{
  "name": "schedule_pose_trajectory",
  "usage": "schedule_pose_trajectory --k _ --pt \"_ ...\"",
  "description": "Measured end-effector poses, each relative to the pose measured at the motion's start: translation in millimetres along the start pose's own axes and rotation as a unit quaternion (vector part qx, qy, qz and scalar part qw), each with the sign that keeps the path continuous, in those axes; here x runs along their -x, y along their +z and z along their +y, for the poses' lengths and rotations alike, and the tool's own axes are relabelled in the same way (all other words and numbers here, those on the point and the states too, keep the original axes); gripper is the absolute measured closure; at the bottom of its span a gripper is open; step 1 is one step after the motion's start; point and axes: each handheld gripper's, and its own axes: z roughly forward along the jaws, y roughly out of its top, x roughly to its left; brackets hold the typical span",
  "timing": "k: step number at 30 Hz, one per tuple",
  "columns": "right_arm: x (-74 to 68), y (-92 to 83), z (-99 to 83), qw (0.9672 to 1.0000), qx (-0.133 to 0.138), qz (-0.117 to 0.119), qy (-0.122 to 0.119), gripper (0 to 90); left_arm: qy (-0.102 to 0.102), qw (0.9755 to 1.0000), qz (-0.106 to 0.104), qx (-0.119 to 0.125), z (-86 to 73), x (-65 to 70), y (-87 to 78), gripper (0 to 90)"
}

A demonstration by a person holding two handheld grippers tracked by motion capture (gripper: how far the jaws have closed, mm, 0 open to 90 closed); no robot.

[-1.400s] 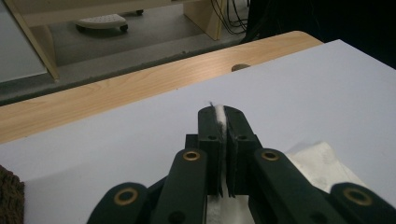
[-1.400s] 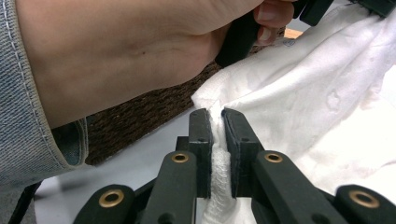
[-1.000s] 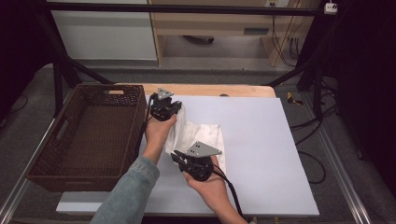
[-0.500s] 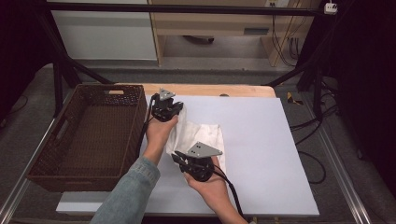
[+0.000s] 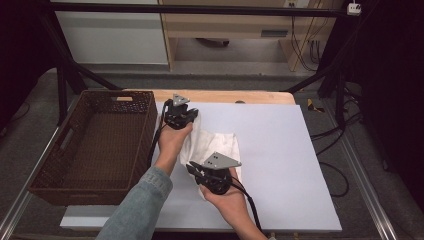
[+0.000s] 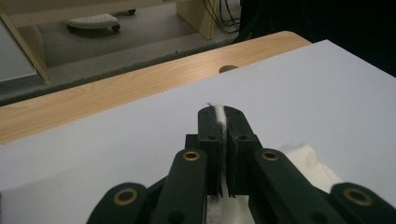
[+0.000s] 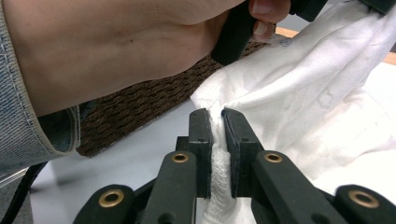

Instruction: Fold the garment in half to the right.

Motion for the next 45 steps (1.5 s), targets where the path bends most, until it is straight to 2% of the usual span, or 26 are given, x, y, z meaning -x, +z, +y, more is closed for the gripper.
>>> schedule_pose_trajectory --k 5,11,16,28,45 --pt "2.2 -2.8 -1.6 1.0 0.001 -0.003 -0.001 82.8 0.001 1.0 -0.003 -0.002 1.0 4.1 2.4 86.8" --pt "4.4 -8.3 -7.8 1.0 -0.003 -0.005 0.001 82.8 0.01 0.9999 -0.007 -0.006 0.0 12.7 6.1 86.7" --pt "7.7 -13.4 -13.6 0.9999 -0.003 -0.012 0.0 82.8 0.009 0.9999 -0.011 -0.005 -0.5 18.2 10.1 86.7" --pt "16.6 -26.4 -23.3 0.9996 -0.008 -0.023 0.012 82.7 0.013 0.9997 -0.018 -0.009 -3.9 27.1 17.4 86.7" --pt "28.6 -44.5 -35.2 0.9989 -0.024 -0.041 0.008 82.5 0.004 0.9993 -0.034 -0.013 -10.8 44.3 36.7 86.6"
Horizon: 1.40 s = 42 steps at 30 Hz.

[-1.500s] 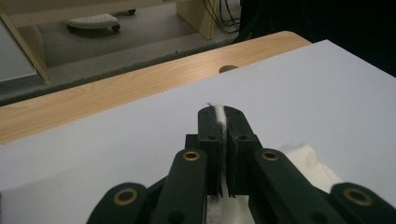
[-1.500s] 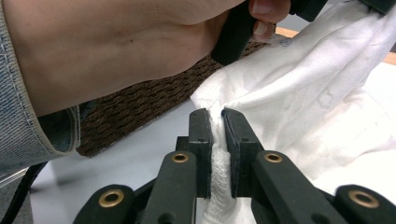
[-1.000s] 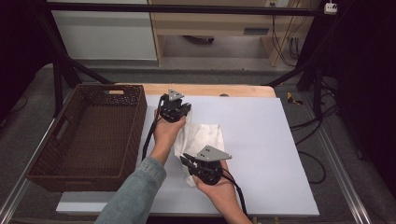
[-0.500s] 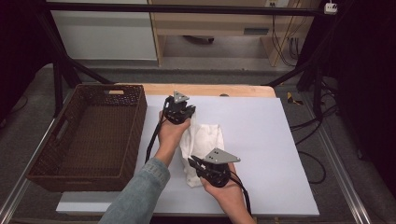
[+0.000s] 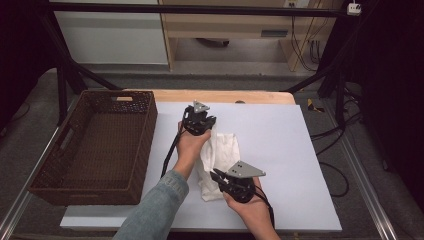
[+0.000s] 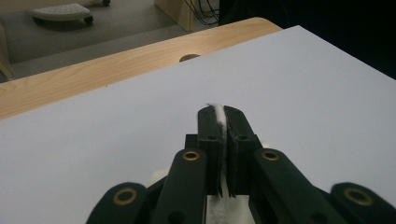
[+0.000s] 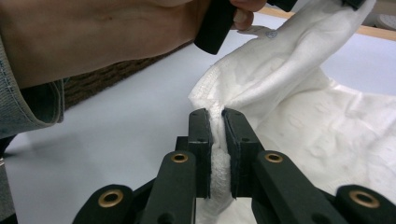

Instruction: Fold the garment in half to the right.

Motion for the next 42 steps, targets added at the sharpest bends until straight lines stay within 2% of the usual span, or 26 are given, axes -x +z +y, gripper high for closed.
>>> schedule_pose_trajectory --k 8,18,30,42 --pt "10.5 -4.2 -8.0 0.9998 -0.015 -0.009 0.006 82.4 -0.004 1.0 -0.007 -0.004 -2.6 4.2 7.5 86.5" --pt "6.7 -4.7 -11.3 0.9997 -0.022 -0.007 -0.003 82.2 -0.002 0.9999 -0.01 -0.005 -2.7 6.9 8.2 86.5" --pt "6.0 -15.5 -7.4 0.9999 -0.004 -0.01 -0.003 82.3 -0.002 0.9998 -0.015 0.01 5.8 12.7 2.3 86.5" --pt "9.4 -13.6 -13.5 0.9997 -0.021 -0.012 0.0 82.2 -0.001 0.9998 -0.017 -0.005 1.7 16.2 12.8 86.5"
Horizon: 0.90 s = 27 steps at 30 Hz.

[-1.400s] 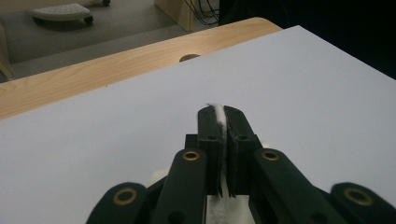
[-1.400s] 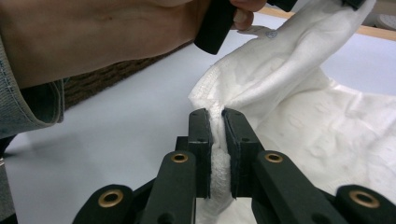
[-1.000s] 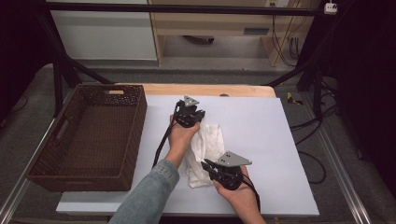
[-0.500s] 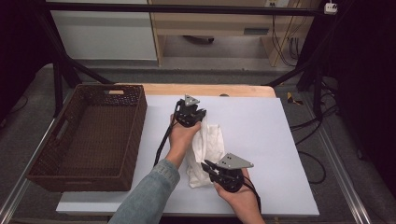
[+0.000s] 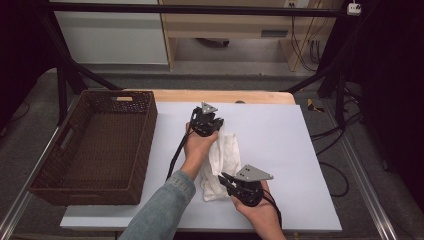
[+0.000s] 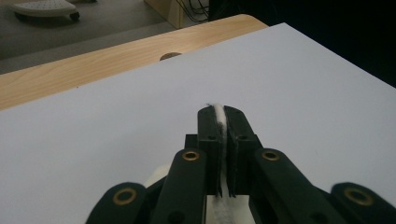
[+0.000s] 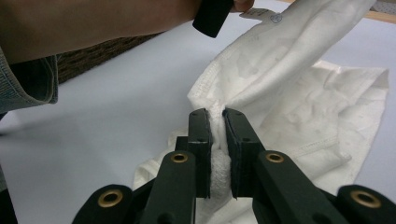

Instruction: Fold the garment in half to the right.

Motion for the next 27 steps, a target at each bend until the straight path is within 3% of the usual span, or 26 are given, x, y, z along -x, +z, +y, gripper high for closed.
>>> schedule_pose_trajectory --k 27 --pt "-0.7 1.6 -3.8 0.9998 -0.011 -0.008 -0.016 81.9 -0.007 0.9999 -0.001 -0.007 -4.8 2.0 8.2 86.4"
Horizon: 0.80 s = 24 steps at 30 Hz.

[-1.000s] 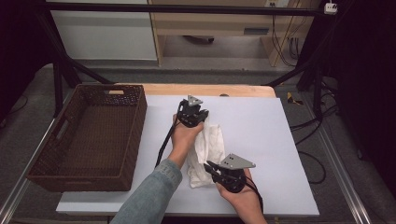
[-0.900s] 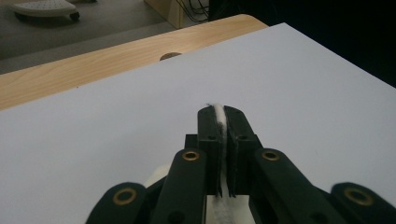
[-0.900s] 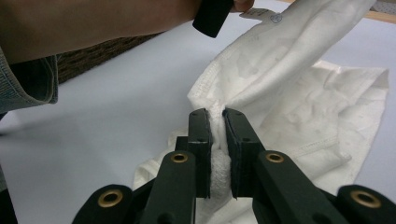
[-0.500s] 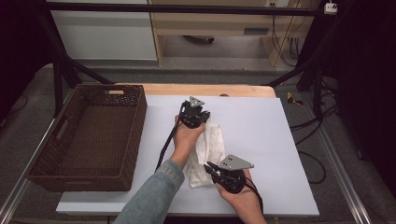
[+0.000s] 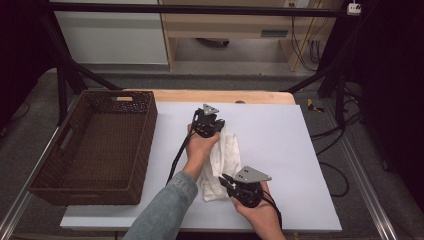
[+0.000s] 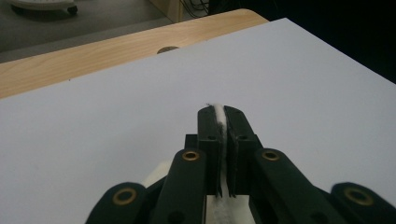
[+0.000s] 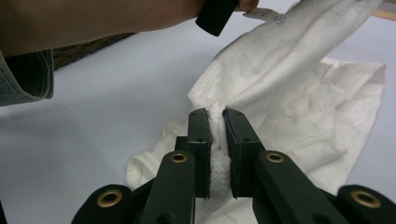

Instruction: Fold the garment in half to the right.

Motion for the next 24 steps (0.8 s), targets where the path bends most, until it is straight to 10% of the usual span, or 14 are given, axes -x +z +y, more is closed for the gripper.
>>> schedule_pose_trajectory --k 24 --pt "6.6 -1.6 -6.0 0.9999 -0.013 -0.007 0.008 81.4 -0.006 1.0 0.002 0.001 2.4 3.4 -2.6 86.1"
